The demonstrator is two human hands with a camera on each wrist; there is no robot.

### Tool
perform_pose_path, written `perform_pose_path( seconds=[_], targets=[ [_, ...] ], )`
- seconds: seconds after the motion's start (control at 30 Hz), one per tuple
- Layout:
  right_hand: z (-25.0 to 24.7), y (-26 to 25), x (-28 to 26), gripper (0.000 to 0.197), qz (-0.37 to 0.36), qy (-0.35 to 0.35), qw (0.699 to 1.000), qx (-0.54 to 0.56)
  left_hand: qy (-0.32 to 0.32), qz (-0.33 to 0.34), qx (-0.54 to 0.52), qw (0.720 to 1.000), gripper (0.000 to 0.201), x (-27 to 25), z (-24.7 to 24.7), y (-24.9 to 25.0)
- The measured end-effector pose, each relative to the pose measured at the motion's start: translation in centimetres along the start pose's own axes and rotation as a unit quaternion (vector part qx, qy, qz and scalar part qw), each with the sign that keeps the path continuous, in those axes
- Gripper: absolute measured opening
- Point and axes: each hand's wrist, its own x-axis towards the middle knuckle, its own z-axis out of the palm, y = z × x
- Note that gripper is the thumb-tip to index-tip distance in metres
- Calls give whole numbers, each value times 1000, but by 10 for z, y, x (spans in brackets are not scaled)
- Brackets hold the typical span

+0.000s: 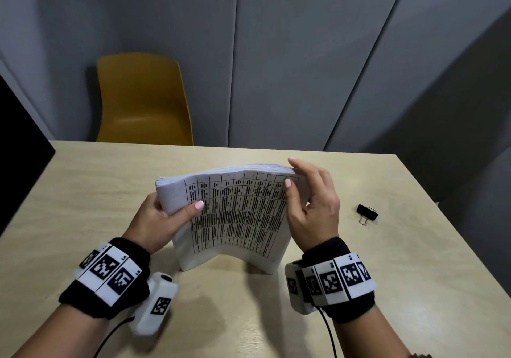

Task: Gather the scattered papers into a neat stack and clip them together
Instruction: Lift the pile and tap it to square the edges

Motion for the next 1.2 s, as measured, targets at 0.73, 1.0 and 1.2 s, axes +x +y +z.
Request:
perform_pose_path(
  seconds=[0.73,1.0,1.2],
  targets=[
    [-7,8,-6,49,6,-80,996,46,161,234,310,907,51,-13,16,22],
    [-10,5,-4,47,24,-75,992,98,116,212,273,931,43,-11,2,36],
    [-14,18,16,28,163,-87,928,322,66,151,185,969,40,1,-20,34]
  ],
)
